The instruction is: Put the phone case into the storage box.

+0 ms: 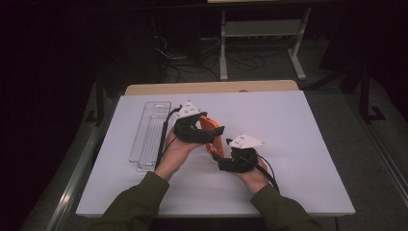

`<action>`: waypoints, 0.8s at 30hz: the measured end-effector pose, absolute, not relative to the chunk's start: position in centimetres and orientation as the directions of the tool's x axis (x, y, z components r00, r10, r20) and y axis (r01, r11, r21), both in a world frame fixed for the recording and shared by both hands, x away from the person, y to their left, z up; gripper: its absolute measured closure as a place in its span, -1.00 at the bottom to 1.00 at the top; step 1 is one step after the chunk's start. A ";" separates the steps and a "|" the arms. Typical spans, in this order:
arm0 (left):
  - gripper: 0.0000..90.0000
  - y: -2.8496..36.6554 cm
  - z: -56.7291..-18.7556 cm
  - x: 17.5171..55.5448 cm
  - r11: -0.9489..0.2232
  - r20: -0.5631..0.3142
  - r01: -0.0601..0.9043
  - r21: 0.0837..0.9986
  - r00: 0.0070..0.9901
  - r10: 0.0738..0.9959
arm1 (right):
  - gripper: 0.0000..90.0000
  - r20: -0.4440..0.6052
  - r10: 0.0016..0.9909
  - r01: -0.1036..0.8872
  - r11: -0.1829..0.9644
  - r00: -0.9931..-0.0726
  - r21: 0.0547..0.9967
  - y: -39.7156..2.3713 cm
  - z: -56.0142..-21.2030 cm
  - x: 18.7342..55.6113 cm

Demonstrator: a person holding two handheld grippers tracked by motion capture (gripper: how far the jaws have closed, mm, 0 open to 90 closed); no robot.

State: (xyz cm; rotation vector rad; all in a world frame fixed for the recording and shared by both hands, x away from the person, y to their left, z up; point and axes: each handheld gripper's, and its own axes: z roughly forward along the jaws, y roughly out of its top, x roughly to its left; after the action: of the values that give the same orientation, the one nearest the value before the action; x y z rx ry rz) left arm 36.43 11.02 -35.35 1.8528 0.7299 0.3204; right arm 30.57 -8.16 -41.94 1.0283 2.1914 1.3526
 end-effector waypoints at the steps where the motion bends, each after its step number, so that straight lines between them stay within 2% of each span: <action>1: -0.68 11.0 -35.4 36.4 -0.244 -0.117 0.331 0.912 0.777 0.618 | -0.58 0.070 0.738 0.396 0.276 -0.671 0.876 -8.1 -42.0 30.7; 11: -0.68 11.1 -35.3 36.5 -0.246 -0.113 0.327 0.913 0.779 0.617 | -0.85 0.067 0.710 0.397 0.311 -0.701 0.863 -8.7 -41.7 31.4; 24: -0.68 11.1 -35.3 36.5 -0.258 -0.104 0.323 0.911 0.783 0.613 | -0.93 0.096 0.680 0.412 0.321 -0.727 0.853 -10.4 -41.7 31.7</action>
State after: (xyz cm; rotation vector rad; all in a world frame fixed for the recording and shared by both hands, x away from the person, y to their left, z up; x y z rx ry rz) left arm 36.46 11.11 -35.28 1.8648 0.7152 0.3265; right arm 31.73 -10.41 -41.65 0.9849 2.3101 1.3643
